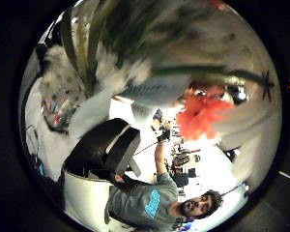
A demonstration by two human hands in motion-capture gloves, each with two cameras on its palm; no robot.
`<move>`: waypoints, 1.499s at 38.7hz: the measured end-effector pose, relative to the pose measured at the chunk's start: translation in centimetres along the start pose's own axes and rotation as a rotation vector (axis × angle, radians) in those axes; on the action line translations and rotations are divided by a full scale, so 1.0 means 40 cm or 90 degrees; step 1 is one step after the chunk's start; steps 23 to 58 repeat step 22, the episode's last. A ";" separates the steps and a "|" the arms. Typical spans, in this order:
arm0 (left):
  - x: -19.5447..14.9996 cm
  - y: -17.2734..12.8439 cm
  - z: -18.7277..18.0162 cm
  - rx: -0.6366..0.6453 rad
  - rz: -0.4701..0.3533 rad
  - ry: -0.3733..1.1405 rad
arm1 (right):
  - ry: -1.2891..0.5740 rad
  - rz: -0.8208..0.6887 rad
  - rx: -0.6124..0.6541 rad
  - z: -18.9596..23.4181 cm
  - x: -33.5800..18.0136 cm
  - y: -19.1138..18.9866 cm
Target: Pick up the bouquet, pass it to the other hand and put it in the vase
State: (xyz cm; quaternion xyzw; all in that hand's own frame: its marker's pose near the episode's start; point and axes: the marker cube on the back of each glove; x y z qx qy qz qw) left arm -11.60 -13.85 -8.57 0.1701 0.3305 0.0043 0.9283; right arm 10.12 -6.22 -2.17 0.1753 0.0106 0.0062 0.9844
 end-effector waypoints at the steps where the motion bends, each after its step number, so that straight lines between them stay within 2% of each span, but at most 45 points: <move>1: -0.042 -0.006 0.001 -0.012 -0.028 -0.039 | -0.001 0.001 -0.001 0.001 0.001 0.001; 4: -0.107 -0.003 -0.005 -0.048 -0.055 -0.128 | -0.005 0.002 -0.002 0.004 0.005 0.001; 8: -0.059 0.055 -0.038 -0.088 -0.078 -0.188 | -0.004 0.004 -0.001 0.010 0.011 0.000; 13: -0.074 0.082 -0.091 -0.078 -0.096 -0.233 | -0.014 0.003 0.008 0.008 0.007 -0.003; 22: -0.071 0.124 -0.170 0.009 -0.085 -0.142 | -0.025 -0.009 0.015 0.001 -0.026 -0.004; 58: -0.071 0.124 -0.170 0.009 -0.085 -0.142 | -0.025 -0.009 0.015 0.001 -0.026 -0.004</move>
